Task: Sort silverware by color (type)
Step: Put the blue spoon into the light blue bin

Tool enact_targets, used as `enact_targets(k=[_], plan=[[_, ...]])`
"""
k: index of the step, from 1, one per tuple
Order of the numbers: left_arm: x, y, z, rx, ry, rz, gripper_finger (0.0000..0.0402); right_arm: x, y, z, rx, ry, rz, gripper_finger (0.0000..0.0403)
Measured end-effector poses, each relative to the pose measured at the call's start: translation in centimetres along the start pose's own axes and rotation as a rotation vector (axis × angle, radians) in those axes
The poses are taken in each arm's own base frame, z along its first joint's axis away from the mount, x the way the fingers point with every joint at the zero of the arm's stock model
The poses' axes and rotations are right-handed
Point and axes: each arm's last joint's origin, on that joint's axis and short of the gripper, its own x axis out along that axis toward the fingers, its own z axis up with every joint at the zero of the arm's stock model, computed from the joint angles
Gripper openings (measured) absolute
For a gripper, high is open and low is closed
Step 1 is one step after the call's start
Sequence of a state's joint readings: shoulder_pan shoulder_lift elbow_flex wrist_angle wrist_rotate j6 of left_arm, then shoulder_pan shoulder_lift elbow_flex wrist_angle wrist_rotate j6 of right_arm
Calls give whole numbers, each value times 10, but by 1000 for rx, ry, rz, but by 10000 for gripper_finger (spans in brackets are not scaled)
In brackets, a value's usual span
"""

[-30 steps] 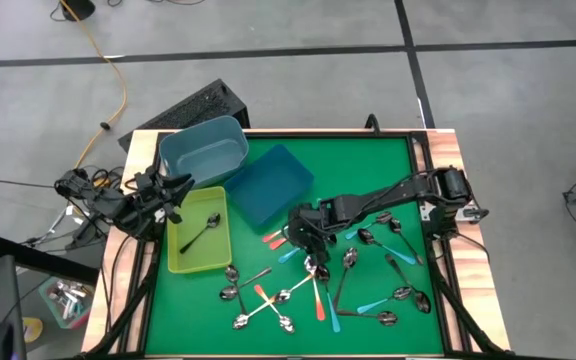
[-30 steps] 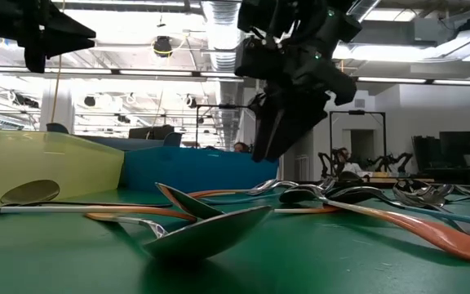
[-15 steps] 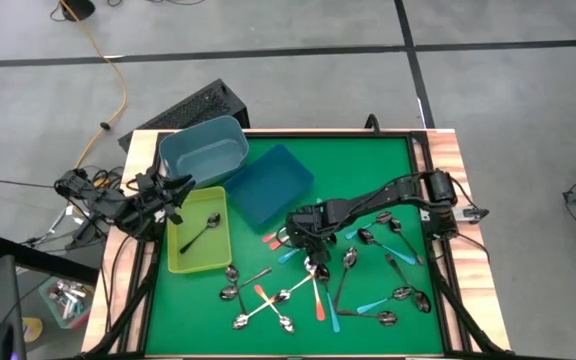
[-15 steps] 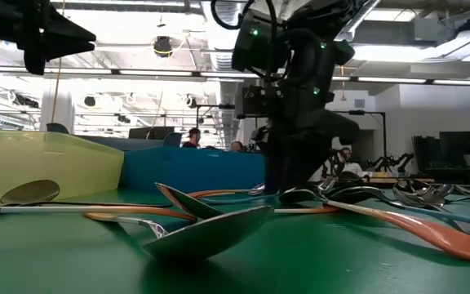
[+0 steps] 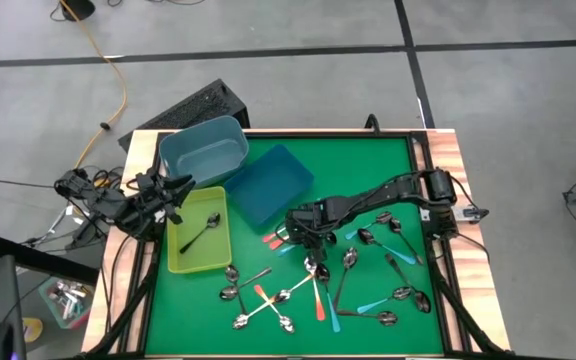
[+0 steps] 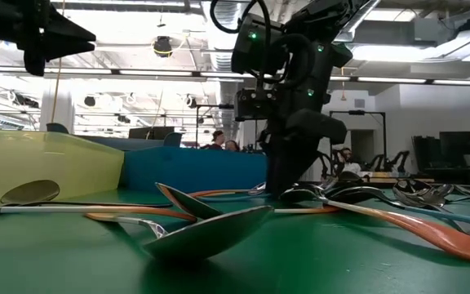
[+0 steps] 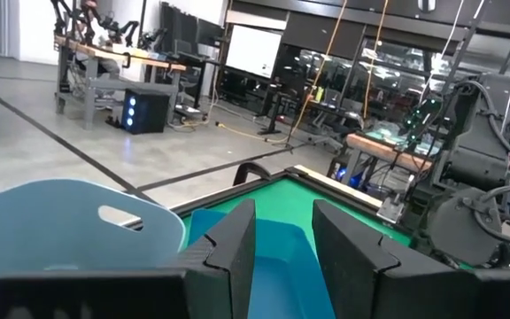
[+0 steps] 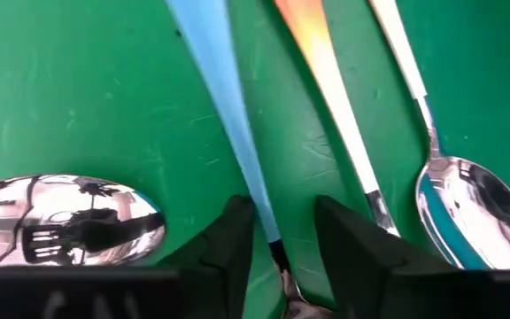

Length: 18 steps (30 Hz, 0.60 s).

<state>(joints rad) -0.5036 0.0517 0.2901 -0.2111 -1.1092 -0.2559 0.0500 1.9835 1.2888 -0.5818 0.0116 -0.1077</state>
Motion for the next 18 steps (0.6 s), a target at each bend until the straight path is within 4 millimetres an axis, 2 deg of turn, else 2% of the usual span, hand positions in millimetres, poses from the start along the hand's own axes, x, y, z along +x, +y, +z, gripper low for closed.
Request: enact_targets(k=[11,13,18], plan=[[0,0,0,-38,-1,3,101,-1,10,1,7,3,7,18],[0,0,0,-38,-1,3,101,-2,11,0,5,4,8,8],[0,1,0,-38,-5,20,101,-1,10,0,31,4,15,18]])
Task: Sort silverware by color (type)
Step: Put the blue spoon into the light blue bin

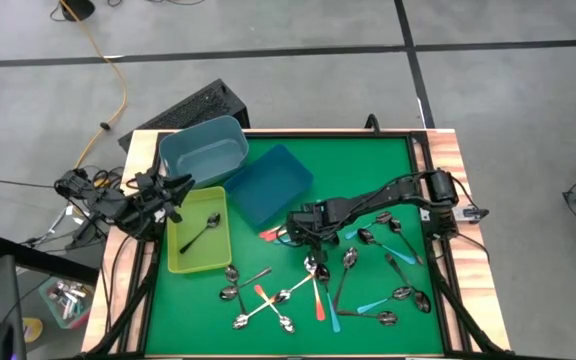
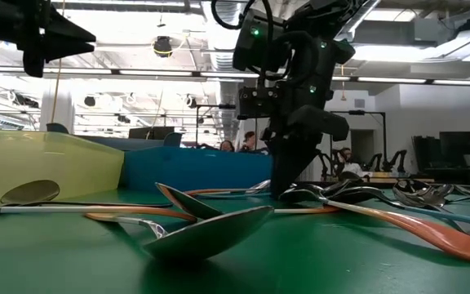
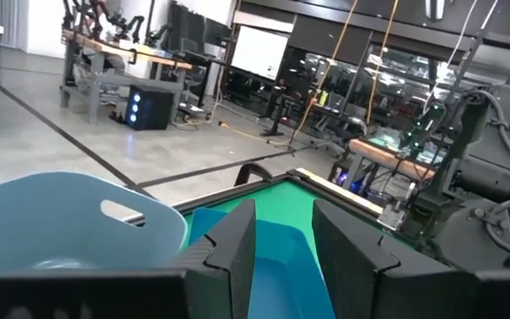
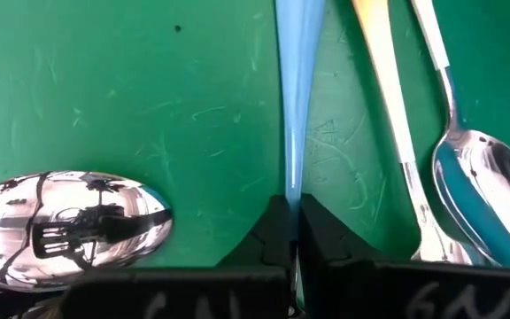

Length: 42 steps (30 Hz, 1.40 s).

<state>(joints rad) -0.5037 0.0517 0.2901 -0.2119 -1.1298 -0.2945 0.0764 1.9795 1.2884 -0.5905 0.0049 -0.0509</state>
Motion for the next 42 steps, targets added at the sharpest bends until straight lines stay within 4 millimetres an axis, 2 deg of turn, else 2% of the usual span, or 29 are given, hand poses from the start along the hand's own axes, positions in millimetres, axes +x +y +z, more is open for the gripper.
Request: enact_targets(k=[9,16,21,28,31,38,42], plan=[[0,0,0,-35,-3,7,101,-13,4,3,14,-51,31,14],[0,0,0,-46,-3,7,101,-36,3,5,1,-106,42,14],[0,-1,3,-76,-14,-2,101,-65,-1,6,1,-190,35,14],[0,-4,6,-92,-14,-86,101,-121,-14,14,22,-473,-10,14],[0,-4,8,-89,-25,-89,101,-139,-18,20,1,-602,-36,14],[-3,-3,24,-46,-52,-92,101,-158,-44,41,-63,-909,-175,14],[-4,-3,30,-26,-61,-93,101,-149,-72,53,-50,-1045,-269,14]])
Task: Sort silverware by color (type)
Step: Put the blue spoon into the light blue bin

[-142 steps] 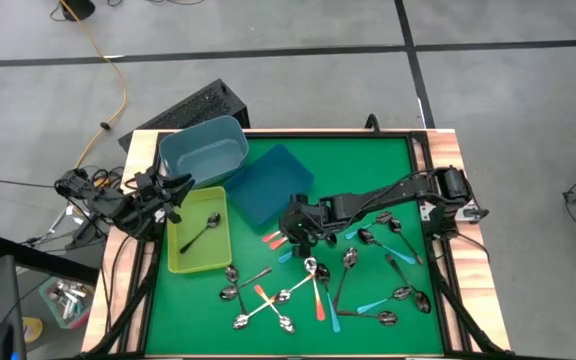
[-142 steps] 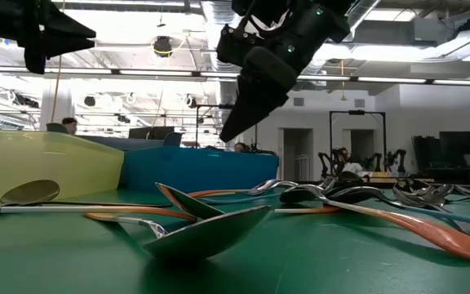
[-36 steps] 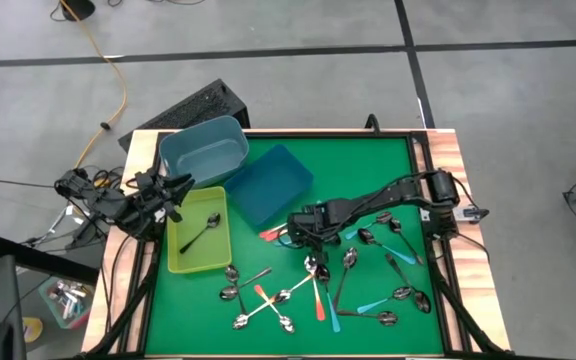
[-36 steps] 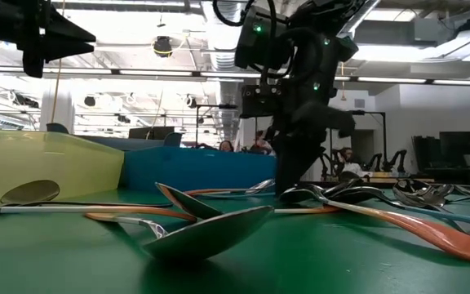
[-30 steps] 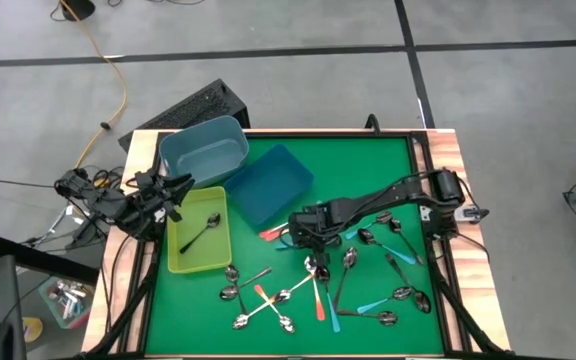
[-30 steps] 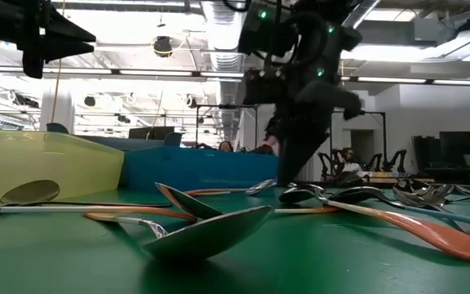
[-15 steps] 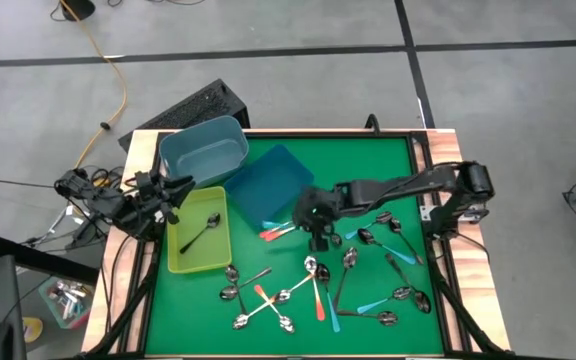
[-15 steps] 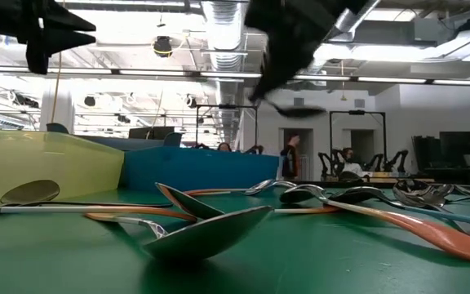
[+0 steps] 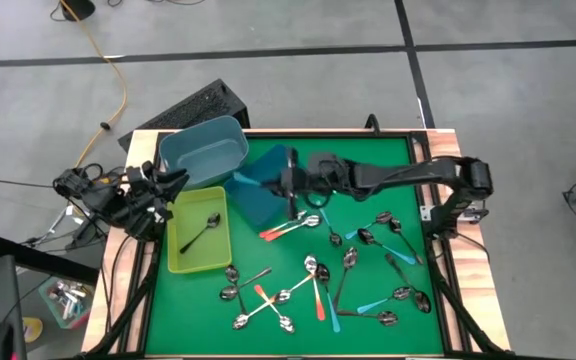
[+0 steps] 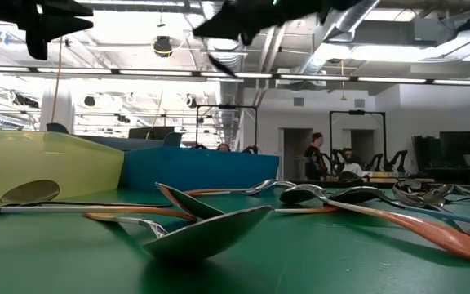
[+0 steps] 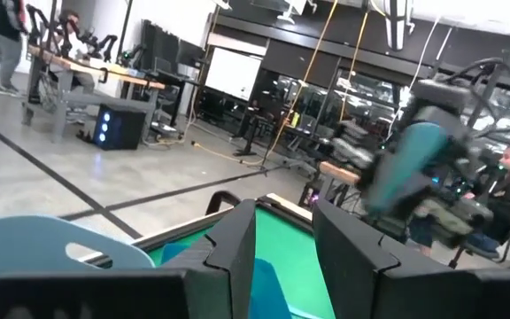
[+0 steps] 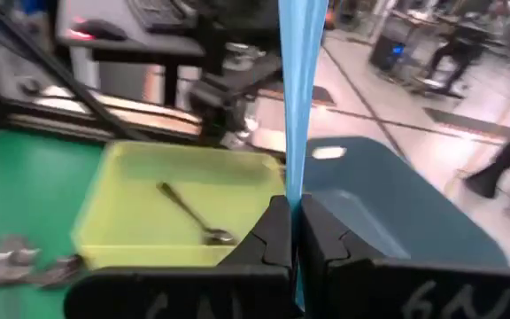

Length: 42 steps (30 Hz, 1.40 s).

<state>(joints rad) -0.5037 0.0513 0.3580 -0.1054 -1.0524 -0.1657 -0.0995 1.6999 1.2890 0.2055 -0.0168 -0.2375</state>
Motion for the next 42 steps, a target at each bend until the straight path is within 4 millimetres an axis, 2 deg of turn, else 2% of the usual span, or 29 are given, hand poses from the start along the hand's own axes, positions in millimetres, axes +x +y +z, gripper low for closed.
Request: enact_targets(k=[6,13,19,25,33,42], plan=[[0,0,0,15,1,3,101,37,-37,-10,36,-127,-116,14],[0,0,1,22,-5,6,101,83,-62,-10,-12,-157,-121,14],[0,0,1,21,-7,6,101,113,-89,-3,-26,-229,-137,14],[0,0,1,16,-5,-2,101,140,-105,-8,-31,-237,-113,14],[0,0,1,13,-5,-2,101,167,-117,-27,10,-242,-125,14],[0,0,1,16,-4,-1,101,168,-128,-33,83,-303,-76,14]])
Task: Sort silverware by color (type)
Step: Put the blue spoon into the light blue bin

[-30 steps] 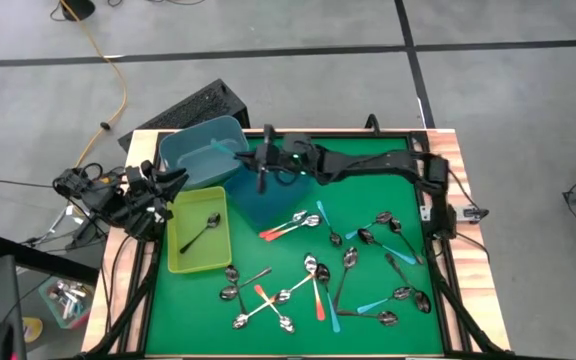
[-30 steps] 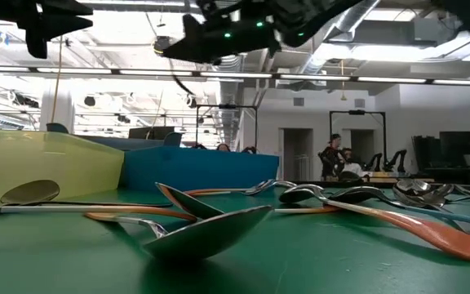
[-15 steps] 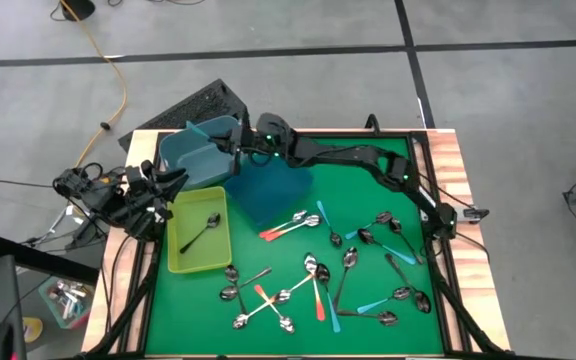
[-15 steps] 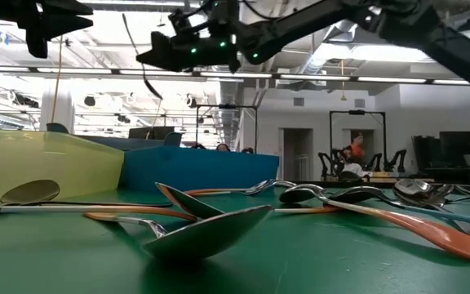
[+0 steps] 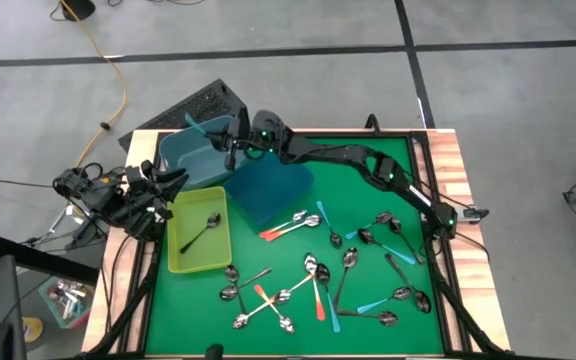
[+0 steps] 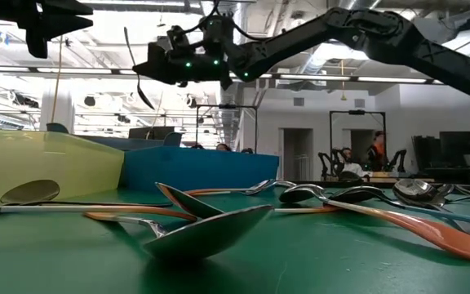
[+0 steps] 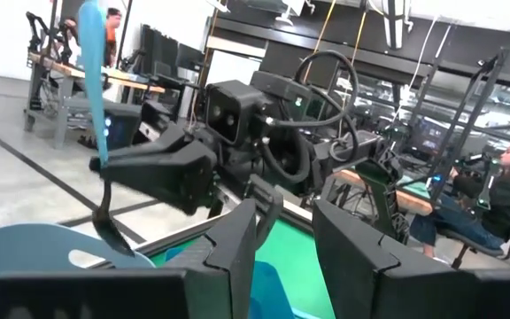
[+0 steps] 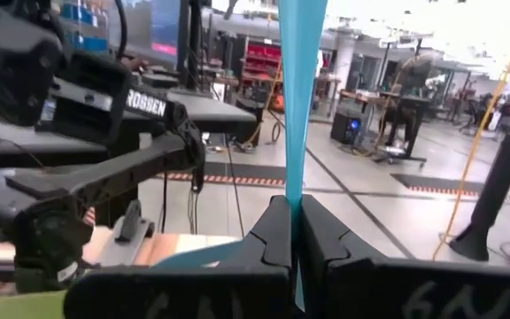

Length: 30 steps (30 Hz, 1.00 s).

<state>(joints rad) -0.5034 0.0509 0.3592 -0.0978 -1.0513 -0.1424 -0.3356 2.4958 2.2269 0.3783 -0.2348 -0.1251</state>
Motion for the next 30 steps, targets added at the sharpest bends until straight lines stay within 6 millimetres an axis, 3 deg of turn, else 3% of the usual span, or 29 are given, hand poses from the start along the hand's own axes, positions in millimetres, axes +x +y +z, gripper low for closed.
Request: enact_targets(k=[12,21,30], plan=[[0,0,0,2,0,1,101,-1,-5,1,-17,-21,13,14],[0,0,0,5,0,7,101,2,-3,-21,-2,-20,64,14],[0,1,0,16,-2,20,101,-3,-22,-36,32,93,52,14]])
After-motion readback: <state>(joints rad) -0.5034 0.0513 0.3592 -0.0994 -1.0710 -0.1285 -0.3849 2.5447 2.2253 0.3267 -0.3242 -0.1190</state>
